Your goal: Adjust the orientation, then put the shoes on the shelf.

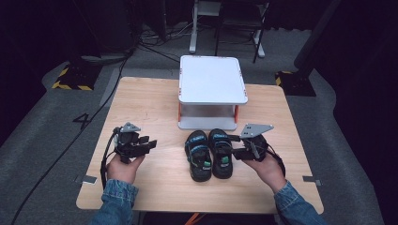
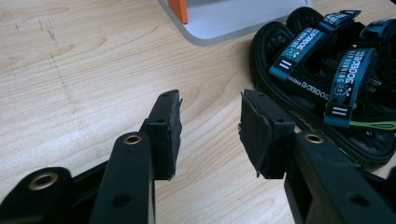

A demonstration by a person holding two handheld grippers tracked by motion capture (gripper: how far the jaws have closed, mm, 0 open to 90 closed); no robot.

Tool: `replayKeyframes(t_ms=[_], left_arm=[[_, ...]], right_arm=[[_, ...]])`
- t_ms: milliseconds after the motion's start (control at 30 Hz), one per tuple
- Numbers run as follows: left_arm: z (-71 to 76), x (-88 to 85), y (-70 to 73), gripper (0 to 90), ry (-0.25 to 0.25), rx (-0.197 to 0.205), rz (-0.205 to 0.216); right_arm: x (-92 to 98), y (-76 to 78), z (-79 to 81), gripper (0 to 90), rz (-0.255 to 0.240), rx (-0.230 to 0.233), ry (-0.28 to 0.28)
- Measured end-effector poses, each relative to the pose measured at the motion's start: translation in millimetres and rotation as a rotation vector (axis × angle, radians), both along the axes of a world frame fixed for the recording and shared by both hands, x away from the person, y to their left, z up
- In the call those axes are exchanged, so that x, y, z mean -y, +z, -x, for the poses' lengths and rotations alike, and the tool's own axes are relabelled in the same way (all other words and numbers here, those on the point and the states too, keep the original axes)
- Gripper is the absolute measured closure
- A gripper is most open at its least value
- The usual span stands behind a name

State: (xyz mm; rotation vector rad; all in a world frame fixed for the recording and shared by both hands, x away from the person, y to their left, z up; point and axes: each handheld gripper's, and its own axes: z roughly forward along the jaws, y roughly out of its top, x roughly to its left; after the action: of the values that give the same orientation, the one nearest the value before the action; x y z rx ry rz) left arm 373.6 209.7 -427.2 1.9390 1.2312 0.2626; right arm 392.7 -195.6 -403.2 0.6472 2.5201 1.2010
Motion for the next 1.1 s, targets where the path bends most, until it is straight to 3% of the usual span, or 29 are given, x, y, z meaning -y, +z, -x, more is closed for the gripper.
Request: replayKeyframes(t_ms=[67, 100, 133, 167, 500, 800, 933, 1033, 1100], left_arm=[[-1.4, 1.2, -0.2, 58.1, -0.007, 0.001, -0.003], [-2.5, 2.2, -0.5, 58.2, -0.011, 0.001, -0.008], [-2.9, 2.6, -0.8, 58.2, -0.018, 0.001, -0.012], [-2.9, 2.6, -0.8, 58.2, -0.018, 0.001, -0.012], [1.0, 3.7, -0.4, 58.1, -0.016, 0.006, -0.017], [7.6, -2.2, -2.6, 57.0, 0.002, 0.003, -0.015], [11.1, -4.5, -2.6, 56.9, 0.007, 0.007, -0.019], [13.7, -6.0, -4.6, 56.9, 0.009, -0.003, -0.021], [15.3, -7.2, -4.6, 56.9, 0.018, -0.002, -0.017]], right_arm=[[1.1, -1.1, 2.7, 52.5, -0.051, -0.066, -0.06], [1.9, -1.7, 1.7, 52.5, -0.093, -0.138, -0.092], [3.2, -2.4, 0.1, 55.9, -0.138, -0.212, -0.095], [3.5, -2.9, 0.2, 56.6, -0.152, -0.234, -0.096], [-15.5, -13.2, 7.5, 54.2, -0.081, -0.232, -0.085], [-36.3, -26.1, 5.3, 46.0, -0.059, -0.329, -0.102], [-42.8, -26.9, 4.0, 43.9, -0.07, -0.343, -0.128], [-51.0, -27.1, 8.6, 43.1, -0.008, -0.314, -0.141], [-54.9, -27.8, 11.0, 42.5, -0.003, -0.313, -0.156]])
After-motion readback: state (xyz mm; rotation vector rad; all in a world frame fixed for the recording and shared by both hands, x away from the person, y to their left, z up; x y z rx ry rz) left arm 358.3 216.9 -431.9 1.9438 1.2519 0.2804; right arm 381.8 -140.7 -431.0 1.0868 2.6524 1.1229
